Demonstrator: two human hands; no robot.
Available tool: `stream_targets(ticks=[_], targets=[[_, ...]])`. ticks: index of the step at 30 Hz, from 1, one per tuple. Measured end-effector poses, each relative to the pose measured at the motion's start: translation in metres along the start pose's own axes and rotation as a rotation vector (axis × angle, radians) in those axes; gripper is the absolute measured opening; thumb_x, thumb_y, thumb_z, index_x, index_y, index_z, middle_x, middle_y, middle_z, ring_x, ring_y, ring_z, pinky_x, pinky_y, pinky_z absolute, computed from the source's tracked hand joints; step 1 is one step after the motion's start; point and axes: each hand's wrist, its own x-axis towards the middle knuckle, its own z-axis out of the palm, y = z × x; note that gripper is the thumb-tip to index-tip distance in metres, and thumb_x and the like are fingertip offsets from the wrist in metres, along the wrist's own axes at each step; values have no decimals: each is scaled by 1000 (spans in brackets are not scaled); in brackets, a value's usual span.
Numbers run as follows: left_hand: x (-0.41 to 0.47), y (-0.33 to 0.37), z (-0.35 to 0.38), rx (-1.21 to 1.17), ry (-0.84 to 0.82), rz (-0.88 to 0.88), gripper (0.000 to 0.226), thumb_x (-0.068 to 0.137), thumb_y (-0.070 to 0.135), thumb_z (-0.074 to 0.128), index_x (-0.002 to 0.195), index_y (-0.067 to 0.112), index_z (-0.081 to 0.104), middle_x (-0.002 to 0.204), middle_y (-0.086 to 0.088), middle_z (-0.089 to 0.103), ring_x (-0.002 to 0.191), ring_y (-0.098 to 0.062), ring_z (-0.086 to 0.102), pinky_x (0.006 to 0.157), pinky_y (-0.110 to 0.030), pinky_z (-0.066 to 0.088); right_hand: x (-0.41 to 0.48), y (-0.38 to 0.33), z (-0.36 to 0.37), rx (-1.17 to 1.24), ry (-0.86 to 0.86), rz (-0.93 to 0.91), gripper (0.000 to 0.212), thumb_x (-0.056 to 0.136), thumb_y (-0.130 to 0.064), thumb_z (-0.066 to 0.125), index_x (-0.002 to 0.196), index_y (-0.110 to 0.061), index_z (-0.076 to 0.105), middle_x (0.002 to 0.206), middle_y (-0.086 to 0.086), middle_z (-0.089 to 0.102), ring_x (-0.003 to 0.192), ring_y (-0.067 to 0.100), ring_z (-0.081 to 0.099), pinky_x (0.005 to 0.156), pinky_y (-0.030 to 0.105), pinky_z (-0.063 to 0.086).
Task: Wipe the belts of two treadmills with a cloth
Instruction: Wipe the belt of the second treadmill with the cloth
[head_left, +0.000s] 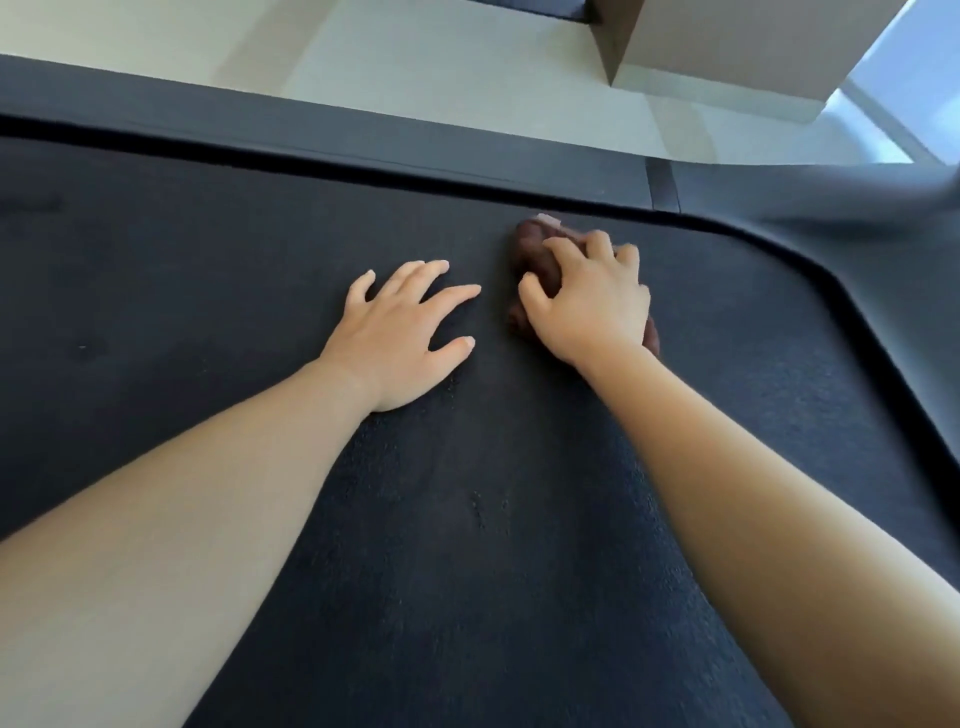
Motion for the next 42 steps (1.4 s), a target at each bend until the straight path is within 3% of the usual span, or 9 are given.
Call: stream_targets(ticks=[6, 11, 19, 22, 26, 31, 42], targets=[[3, -1, 1, 4, -11, -1, 53, 91, 54, 33, 142, 42, 26, 156, 4, 15, 144, -14, 5, 114, -51, 2, -86, -6, -13, -21, 61, 68, 46, 84, -54, 39, 122, -34, 53, 133, 0, 45, 120, 30, 34, 86, 46, 38], [-16, 2, -7, -37, 23, 54, 49, 95, 42, 35, 143, 29, 34, 155, -2, 24, 143, -19, 15, 116, -46, 10, -149, -37, -22, -33, 93, 202, 42, 85, -53, 42, 120, -33, 54, 130, 0, 46, 118, 30, 34, 85, 45, 36], [-55, -48, -37, -74, -108, 351, 49, 95, 37, 43, 142, 25, 37, 154, 0, 27, 142, -19, 21, 114, -39, 18, -222, -92, -25, -50, 128, 196, 44, 81, -54, 45, 119, -34, 57, 126, -1, 52, 115, 30, 40, 84, 49, 43], [-58, -55, -38, -69, -81, 315, 49, 93, 41, 44, 140, 31, 39, 152, 5, 29, 141, -15, 22, 115, -44, 14, -207, -96, -21, -45, 143, 228, 43, 79, -53, 46, 116, -33, 60, 125, -1, 53, 115, 31, 41, 81, 47, 42], [-54, -58, -29, -66, -15, 184, 63, 88, 52, 44, 144, 24, 33, 154, 5, 26, 143, -14, 17, 117, -42, 12, -144, -94, -7, -21, 147, 236, 43, 79, -52, 44, 114, -32, 59, 126, 0, 51, 117, 30, 38, 80, 45, 39], [-54, -60, -26, -44, -27, 148, 71, 83, 61, 31, 146, 28, 27, 155, 8, 18, 144, -11, 10, 117, -44, 5, -60, -88, 12, -38, 89, 223, 44, 82, -52, 43, 118, -30, 56, 130, 3, 46, 116, 31, 35, 84, 48, 36], [-56, -58, -31, -30, -93, 118, 67, 87, 60, 31, 147, 33, 19, 156, 13, 8, 144, -7, 0, 117, -38, -4, 56, -76, 25, 37, 24, 138, 47, 80, -51, 41, 118, -28, 58, 128, 5, 46, 119, 32, 34, 87, 48, 34]])
